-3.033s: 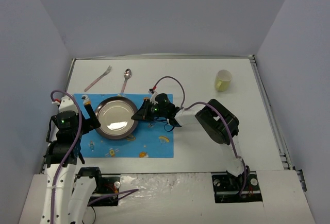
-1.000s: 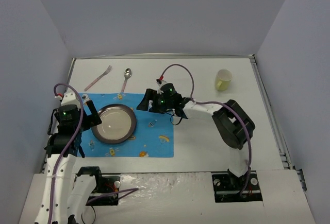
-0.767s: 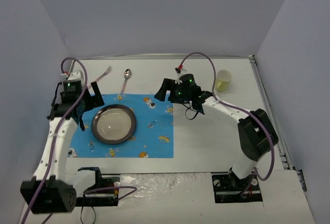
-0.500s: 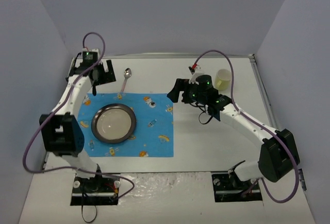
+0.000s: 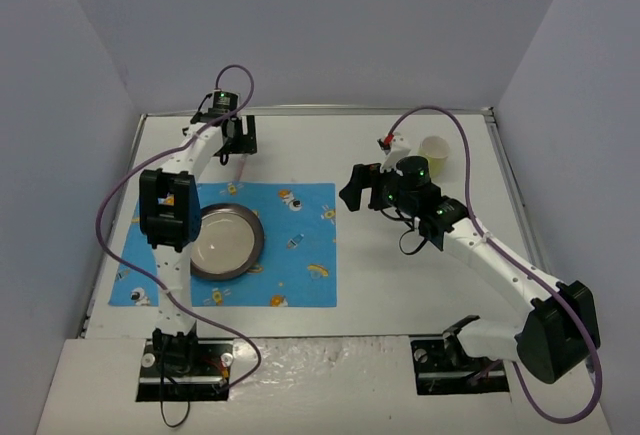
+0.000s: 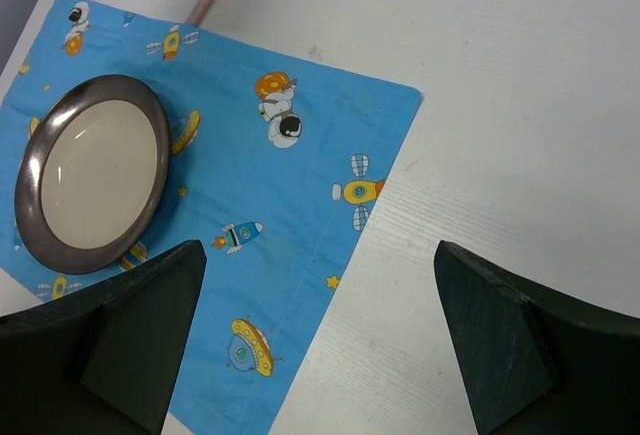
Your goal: Set the dinner table for one person
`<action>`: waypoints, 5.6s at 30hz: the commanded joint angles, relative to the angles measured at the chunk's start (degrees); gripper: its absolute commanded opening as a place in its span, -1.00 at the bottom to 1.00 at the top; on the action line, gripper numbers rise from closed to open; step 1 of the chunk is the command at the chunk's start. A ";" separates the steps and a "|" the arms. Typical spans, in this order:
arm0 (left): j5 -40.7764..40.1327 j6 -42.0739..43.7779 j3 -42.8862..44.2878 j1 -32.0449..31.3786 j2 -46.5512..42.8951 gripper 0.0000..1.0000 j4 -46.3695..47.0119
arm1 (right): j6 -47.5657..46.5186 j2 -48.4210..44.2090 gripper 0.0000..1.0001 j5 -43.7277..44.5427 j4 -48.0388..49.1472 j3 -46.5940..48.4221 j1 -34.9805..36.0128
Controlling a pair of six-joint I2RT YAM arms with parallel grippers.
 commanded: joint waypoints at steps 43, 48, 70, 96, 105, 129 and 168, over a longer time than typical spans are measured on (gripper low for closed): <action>-1.76 4.16 25.69 -1.39 0.60 -1.00 -1.63 | 0.82 -5.20 0.88 3.24 0.24 -2.40 -2.44; -3.57 0.84 22.00 -5.17 -6.88 -1.00 -6.94 | 1.50 -7.37 0.88 3.65 -0.10 -2.99 -2.57; -18.95 -34.42 -39.63 -37.26 -32.51 -1.00 3.77 | 3.10 -18.70 0.88 5.26 -4.94 -8.54 -3.49; -20.46 -32.75 -41.97 -39.13 -27.14 -1.00 4.71 | 3.08 -19.04 0.88 4.99 -6.00 -9.14 -3.58; -19.22 -33.14 -44.93 -39.22 -29.61 -1.00 5.42 | 3.10 -19.15 0.88 5.08 -5.91 -9.48 -3.58; -17.66 -34.87 -47.47 -39.22 -27.31 -0.58 7.65 | 4.25 -18.61 0.88 4.80 -5.82 -10.21 -3.58; 9.21 28.89 -0.70 15.01 -9.63 0.94 5.64 | 0.39 -18.61 1.00 -6.94 0.84 -12.88 -3.32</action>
